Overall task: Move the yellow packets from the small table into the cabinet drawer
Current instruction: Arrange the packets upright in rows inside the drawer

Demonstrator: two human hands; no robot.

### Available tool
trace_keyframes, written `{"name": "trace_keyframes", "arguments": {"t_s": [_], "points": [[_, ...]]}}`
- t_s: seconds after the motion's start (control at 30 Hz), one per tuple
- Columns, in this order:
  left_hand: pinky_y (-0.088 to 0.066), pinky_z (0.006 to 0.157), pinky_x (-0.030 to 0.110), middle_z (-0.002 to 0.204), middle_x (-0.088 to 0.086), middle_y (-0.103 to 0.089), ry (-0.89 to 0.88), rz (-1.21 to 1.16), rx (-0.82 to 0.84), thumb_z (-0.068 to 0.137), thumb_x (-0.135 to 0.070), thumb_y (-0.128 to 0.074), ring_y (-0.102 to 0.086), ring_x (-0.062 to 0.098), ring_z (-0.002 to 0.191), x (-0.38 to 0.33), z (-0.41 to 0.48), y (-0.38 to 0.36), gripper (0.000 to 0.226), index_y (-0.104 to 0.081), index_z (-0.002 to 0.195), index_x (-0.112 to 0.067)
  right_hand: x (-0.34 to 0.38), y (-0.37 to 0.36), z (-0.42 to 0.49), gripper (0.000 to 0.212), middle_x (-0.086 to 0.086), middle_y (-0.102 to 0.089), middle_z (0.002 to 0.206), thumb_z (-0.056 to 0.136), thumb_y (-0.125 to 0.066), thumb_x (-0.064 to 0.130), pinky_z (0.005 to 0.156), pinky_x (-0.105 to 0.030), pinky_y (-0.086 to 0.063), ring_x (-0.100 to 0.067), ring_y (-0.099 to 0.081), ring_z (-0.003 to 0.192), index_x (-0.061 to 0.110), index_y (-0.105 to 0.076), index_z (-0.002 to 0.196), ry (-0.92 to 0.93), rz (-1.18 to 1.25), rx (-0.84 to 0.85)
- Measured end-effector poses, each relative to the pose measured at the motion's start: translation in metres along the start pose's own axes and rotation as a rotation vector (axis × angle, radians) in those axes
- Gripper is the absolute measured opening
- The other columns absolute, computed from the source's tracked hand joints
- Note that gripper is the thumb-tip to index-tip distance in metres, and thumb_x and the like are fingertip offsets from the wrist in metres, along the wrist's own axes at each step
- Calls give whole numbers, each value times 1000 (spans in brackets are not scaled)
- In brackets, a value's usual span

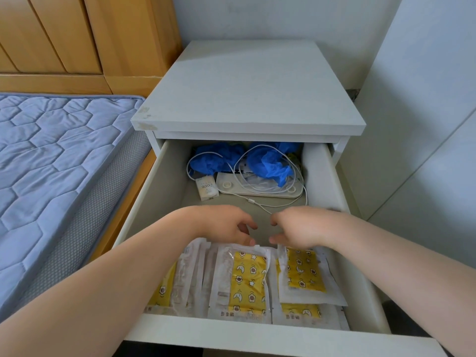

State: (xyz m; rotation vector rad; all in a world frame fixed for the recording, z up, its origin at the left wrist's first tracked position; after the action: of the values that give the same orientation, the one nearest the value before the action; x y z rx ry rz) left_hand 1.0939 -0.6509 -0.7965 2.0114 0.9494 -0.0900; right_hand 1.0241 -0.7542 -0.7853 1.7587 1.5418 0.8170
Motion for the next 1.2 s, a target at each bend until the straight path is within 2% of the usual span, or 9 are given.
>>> {"name": "trace_keyframes", "arguments": {"t_s": [0.1, 0.17, 0.27, 0.37, 0.67, 0.8, 0.9, 1.03, 1.2], "points": [[-44, 98, 29, 125, -6, -60, 3, -31, -118, 94, -39, -53, -56, 12, 112, -5, 3, 6, 43, -49, 136, -26, -7, 1, -1, 46, -8, -62, 116, 96, -45, 47, 80, -34, -49, -26, -60, 101, 15, -52, 128, -34, -14, -81], [-43, 96, 28, 125, -4, -60, 11, -22, -135, 95, -36, -52, -56, 13, 112, -8, 5, 4, 40, -51, 134, -25, -8, -8, -3, 49, -9, -61, 118, 95, -44, 48, 82, -32, -48, -26, -60, 103, 14, -51, 130, -22, 5, 47], [-42, 95, 27, 129, -4, -58, 38, 31, -36, 96, -40, -50, -55, 14, 113, -11, 7, -11, 43, -50, 136, -24, -4, -28, -9, 64, -7, -55, 131, 90, -50, 55, 87, -33, -49, -26, -58, 112, 15, -41, 139, 9, -102, 302], [-41, 96, 27, 134, -4, -55, 74, 87, 51, 98, -44, -46, -53, 16, 118, -9, 9, -23, 46, -49, 138, -22, -3, -29, -8, 68, -7, -54, 130, 89, -54, 54, 80, -32, -49, -25, -58, 110, 14, -36, 141, 31, -135, 305], [-43, 82, 29, 115, -4, -63, 63, 123, 169, 91, -48, -56, -57, 17, 99, -10, 2, -28, 41, -57, 123, -22, -8, -26, -11, 72, -2, -63, 119, 82, -61, 56, 88, -37, -54, -23, -64, 101, 30, -34, 144, 125, -135, 375], [-42, 97, 34, 133, -5, -55, 56, 109, 211, 88, -48, -61, -53, 17, 115, -10, 1, -33, 57, -43, 139, -26, -5, -28, -21, 67, 0, -63, 123, 85, -58, 55, 97, -39, -48, -22, -59, 110, 30, -36, 143, 156, -185, 430], [-32, 110, 35, 148, -4, -40, 59, 109, 153, 96, -49, -46, -40, 19, 134, -11, 7, -30, 61, -29, 149, -23, 0, -25, -27, 62, -2, -58, 129, 89, -56, 50, 101, -38, -44, -23, -55, 115, 27, -37, 144, 170, -201, 463], [-41, 105, 36, 130, 5, -60, 178, -161, -8, 101, -32, -42, -56, 22, 118, 2, 39, -20, 39, -55, 132, -12, 2, -24, -37, 61, -1, -45, 142, 95, -51, 42, 100, -27, -35, -22, -44, 127, 24, -30, 148, 188, -244, 471], [-53, 83, 28, 96, 8, -70, 388, -816, -6, 98, -22, -49, -67, 18, 87, 9, 78, -39, 25, -64, 105, -4, 3, -28, -46, 59, 1, -31, 153, 98, -47, 26, 105, -31, -31, -20, -32, 137, 25, -22, 151, 220, -293, 457]]}}
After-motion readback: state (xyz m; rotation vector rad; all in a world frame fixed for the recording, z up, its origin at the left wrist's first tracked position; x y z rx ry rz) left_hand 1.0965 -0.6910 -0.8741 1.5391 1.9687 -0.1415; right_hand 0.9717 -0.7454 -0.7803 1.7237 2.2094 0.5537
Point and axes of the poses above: each hand's wrist, its own z-axis towards the middle knuckle, its own y-axis out of the back of the hand, x = y × z, the point moved 6 cm from there along z, towards the middle knuckle
